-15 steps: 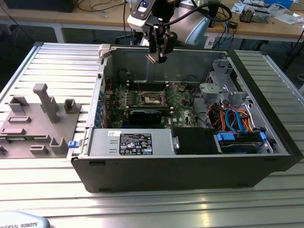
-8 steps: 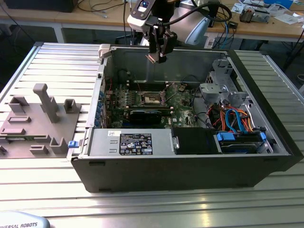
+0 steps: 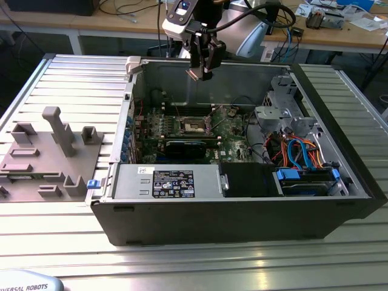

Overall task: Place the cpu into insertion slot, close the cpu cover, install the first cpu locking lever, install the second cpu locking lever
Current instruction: 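Place the cpu into insertion slot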

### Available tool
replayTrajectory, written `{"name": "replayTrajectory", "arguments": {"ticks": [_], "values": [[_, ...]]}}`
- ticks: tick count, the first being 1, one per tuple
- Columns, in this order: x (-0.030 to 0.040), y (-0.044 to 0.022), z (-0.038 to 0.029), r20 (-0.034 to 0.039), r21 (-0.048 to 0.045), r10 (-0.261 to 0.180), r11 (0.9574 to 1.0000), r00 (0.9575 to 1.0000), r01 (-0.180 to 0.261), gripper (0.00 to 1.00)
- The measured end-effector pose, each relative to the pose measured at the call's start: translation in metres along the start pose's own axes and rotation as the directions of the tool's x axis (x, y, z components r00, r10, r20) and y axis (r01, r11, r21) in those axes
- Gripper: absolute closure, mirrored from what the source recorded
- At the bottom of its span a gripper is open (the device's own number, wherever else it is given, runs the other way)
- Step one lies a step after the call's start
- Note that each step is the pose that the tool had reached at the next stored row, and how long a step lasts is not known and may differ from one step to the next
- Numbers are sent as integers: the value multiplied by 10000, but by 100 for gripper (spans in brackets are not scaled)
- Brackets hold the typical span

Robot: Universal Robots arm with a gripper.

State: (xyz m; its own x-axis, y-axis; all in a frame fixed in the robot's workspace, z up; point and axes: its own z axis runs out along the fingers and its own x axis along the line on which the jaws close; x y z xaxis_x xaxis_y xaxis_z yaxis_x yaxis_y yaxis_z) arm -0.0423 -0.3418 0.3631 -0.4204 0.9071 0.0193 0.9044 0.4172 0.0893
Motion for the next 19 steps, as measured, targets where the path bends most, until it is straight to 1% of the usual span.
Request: {"name": "replayTrajectory", "arguments": {"ticks": [19], "values": [[0, 0, 0, 9, -2, 109, 9999, 9999, -109, 46]]}}
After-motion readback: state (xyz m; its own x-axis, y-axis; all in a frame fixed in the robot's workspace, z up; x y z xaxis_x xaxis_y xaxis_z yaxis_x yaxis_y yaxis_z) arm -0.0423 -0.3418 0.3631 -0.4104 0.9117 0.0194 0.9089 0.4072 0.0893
